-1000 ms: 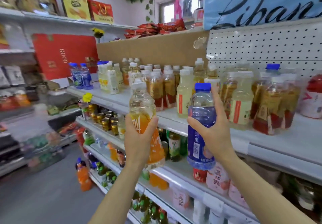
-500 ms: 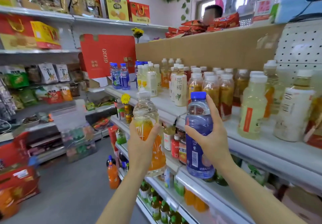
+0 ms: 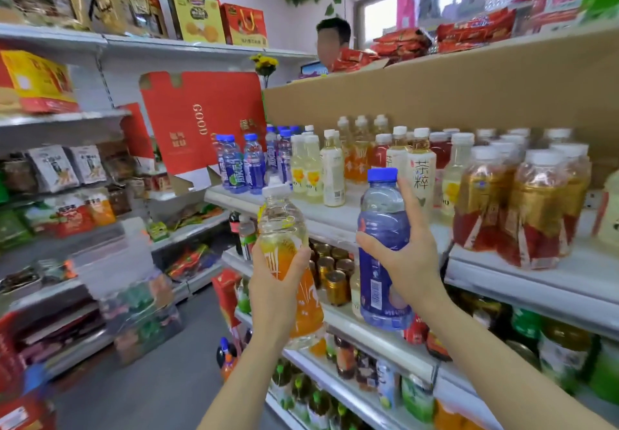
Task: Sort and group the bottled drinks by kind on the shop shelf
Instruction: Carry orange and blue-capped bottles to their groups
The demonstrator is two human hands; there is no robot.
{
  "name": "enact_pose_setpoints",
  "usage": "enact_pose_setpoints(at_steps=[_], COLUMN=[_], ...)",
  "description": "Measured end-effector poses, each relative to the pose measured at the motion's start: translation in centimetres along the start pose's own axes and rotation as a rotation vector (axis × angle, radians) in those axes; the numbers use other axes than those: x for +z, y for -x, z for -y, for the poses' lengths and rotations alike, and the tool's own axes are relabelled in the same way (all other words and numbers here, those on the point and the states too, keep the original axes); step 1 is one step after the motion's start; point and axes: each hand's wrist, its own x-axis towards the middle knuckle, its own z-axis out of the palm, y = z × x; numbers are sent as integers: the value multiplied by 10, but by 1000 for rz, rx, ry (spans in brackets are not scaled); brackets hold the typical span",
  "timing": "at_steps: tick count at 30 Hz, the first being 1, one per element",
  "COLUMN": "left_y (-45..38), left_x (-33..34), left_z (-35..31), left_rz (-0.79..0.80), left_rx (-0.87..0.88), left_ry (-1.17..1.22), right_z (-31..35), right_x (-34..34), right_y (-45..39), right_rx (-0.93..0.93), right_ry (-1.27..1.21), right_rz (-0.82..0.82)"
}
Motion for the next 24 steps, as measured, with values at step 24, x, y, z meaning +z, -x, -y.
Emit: enact_pose_setpoints(at_steps=[24], left_y=[-323], left_x=[-90], left_z=[153], left_rz=[-91], left_rx=[27], left_ry=[140], right_z=[-157], right_x=[285], right_y=[-243], right_rx=[-145], right_ry=[105], right_rz=[39])
